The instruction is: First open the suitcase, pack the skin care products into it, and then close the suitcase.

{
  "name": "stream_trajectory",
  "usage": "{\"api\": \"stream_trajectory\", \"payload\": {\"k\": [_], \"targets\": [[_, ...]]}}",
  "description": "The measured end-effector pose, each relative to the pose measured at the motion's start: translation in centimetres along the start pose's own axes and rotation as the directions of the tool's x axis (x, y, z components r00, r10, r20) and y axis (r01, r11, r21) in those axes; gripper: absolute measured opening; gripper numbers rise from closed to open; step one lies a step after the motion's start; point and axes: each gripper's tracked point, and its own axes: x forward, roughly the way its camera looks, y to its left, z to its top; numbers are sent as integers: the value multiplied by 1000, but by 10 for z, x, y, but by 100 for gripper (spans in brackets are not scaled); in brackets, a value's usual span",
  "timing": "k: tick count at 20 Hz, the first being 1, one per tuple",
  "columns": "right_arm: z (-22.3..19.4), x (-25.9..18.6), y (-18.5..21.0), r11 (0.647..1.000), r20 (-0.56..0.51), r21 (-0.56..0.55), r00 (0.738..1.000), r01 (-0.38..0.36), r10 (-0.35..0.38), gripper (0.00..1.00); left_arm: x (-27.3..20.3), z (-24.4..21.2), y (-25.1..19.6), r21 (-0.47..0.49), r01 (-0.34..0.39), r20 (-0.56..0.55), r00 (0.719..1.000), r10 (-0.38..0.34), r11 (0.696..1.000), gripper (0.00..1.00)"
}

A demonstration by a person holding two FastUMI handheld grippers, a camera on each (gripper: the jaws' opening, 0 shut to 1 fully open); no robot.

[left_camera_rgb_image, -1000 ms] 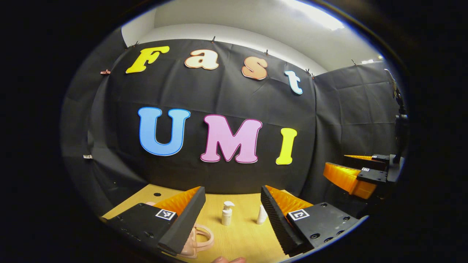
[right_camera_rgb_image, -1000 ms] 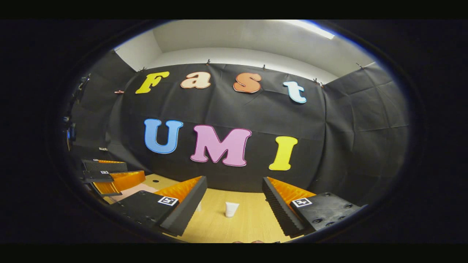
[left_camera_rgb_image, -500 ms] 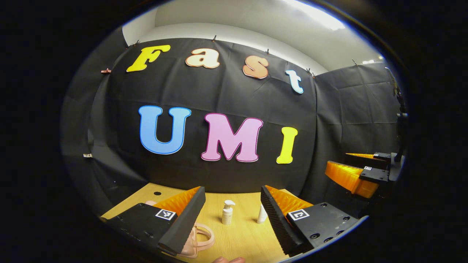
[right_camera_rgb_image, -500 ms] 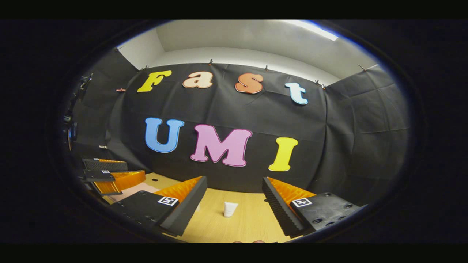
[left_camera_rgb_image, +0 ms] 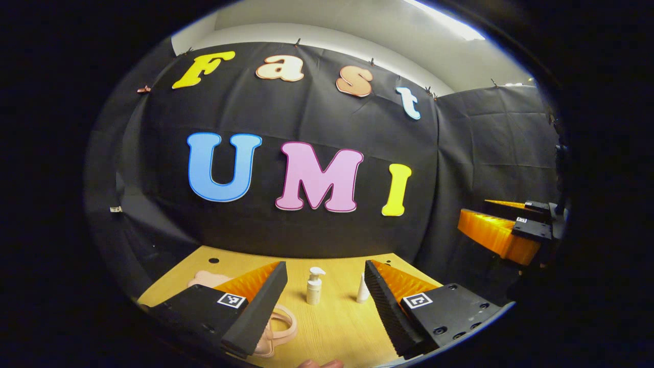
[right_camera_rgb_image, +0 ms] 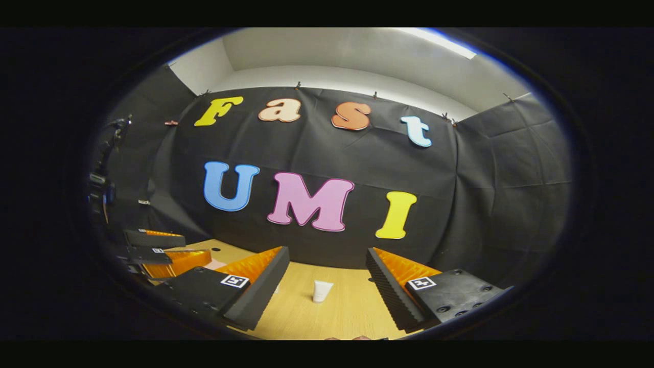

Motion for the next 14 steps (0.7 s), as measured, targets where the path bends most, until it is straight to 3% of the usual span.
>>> {"api": "stream_trajectory", "payload": {"k": [6,10,14], "targets": [[-9,8,-20,1000,8,-5,1000,3,-3,96,40,-66,20,-26,-41,-198,980,35,999,96],[-36,18,-43,1000,-27,16,999,-19,20,96,69,-109,29,-60,-116,-336,937,90,991,96],[-73,44,-78,998,-76,53,997,-27,31,96,99,-151,37,21,-191,-436,882,181,981,96]]}}
